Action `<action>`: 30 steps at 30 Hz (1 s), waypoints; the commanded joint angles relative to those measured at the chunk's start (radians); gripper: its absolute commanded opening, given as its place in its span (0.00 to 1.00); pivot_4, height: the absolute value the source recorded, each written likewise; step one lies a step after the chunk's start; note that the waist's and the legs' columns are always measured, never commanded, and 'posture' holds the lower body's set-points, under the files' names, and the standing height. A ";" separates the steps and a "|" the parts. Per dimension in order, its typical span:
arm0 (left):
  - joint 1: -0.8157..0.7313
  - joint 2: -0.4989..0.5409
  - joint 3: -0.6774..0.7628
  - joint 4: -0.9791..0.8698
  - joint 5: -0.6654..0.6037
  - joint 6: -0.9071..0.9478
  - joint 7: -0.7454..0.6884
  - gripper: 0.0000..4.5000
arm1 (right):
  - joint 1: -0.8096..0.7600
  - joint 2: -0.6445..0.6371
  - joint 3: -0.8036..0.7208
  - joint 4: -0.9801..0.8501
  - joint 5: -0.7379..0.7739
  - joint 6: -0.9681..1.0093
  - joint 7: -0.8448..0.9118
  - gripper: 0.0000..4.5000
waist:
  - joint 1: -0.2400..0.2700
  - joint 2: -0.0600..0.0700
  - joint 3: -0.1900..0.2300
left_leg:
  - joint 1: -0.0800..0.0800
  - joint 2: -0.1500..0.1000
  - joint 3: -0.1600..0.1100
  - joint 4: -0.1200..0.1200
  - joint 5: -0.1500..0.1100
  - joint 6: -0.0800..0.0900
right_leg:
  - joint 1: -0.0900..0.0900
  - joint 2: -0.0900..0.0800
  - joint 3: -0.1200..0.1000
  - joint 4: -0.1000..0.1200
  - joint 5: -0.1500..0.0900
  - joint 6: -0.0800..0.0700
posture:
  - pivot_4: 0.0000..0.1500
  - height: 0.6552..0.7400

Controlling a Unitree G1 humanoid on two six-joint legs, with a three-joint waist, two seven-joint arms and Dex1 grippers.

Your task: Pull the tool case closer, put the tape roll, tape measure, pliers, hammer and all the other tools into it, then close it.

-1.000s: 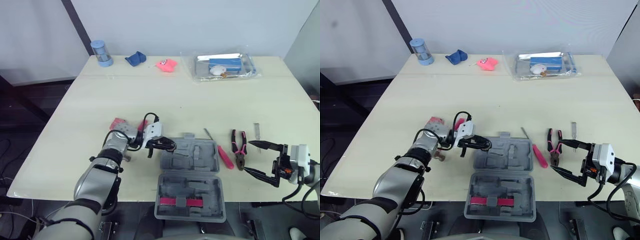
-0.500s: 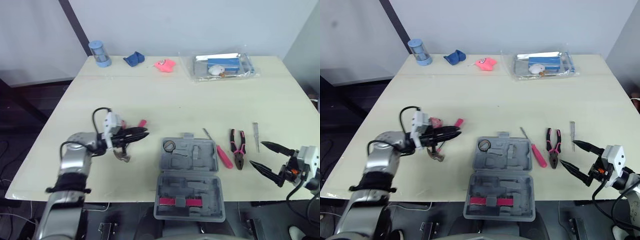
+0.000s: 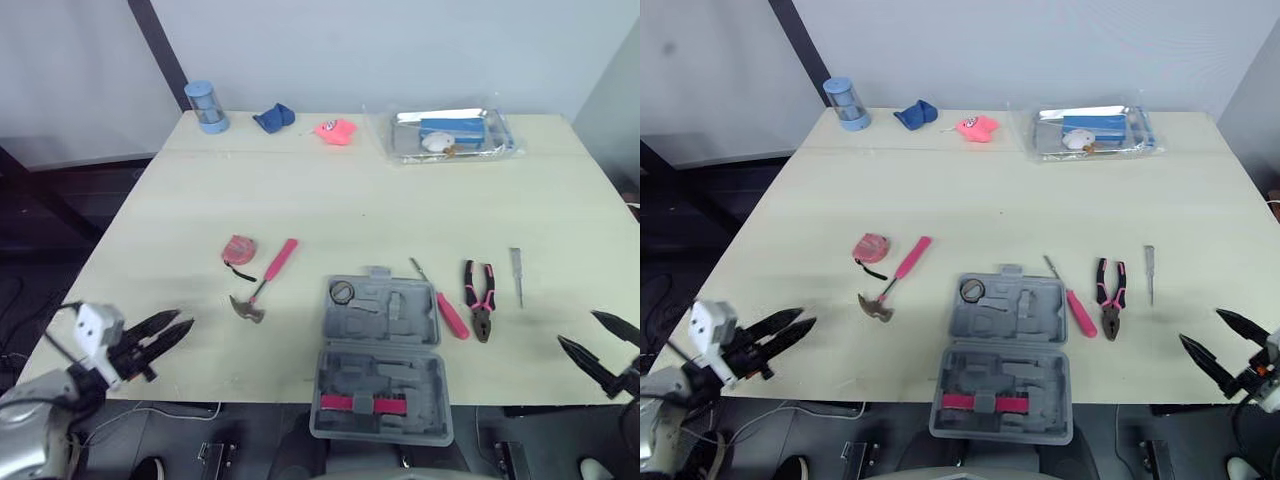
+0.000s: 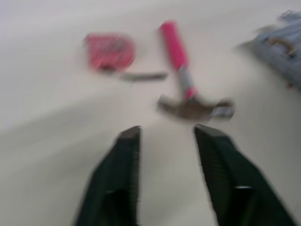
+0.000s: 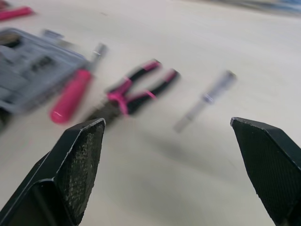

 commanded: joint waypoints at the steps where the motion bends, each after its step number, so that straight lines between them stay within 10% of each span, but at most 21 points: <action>1: 0.016 -0.006 0.037 0.039 -0.003 -0.045 0.034 0.84 | 0.010 -0.003 -0.064 0.060 0.009 -0.046 0.005 1.00 | 0.000 0.000 0.000 | 0.000 0.000 0.000 0.000 0.000 0.000 | 0.000 0.000 0.000 0.000 0.000 0.000 | 1.00 1.00; 3: 0.028 -0.007 0.035 0.044 -0.002 -0.056 0.040 0.97 | 0.017 -0.007 -0.071 0.091 0.004 -0.063 0.016 1.00 | -0.001 -0.002 -0.001 | 0.001 0.000 0.000 0.000 0.000 0.000 | 0.000 0.000 0.000 0.001 0.000 0.000 | 1.00 1.00; 16: -0.039 0.009 -0.009 -0.013 0.005 -0.036 0.100 0.97 | 0.002 -0.005 -0.010 -0.049 0.013 -0.048 0.042 1.00 | -0.002 -0.001 -0.002 | 0.002 0.000 0.002 0.000 0.000 0.000 | 0.001 0.000 0.001 0.001 0.000 0.000 | 1.00 1.00; 30: -0.283 -0.117 -0.146 -0.162 0.050 0.277 0.513 0.97 | -0.128 -0.057 0.177 -0.496 0.136 0.158 0.075 1.00 | 0.000 -0.001 -0.002 | 0.001 0.000 0.000 0.001 0.000 0.000 | 0.001 0.000 0.000 0.000 0.000 0.000 | 1.00 1.00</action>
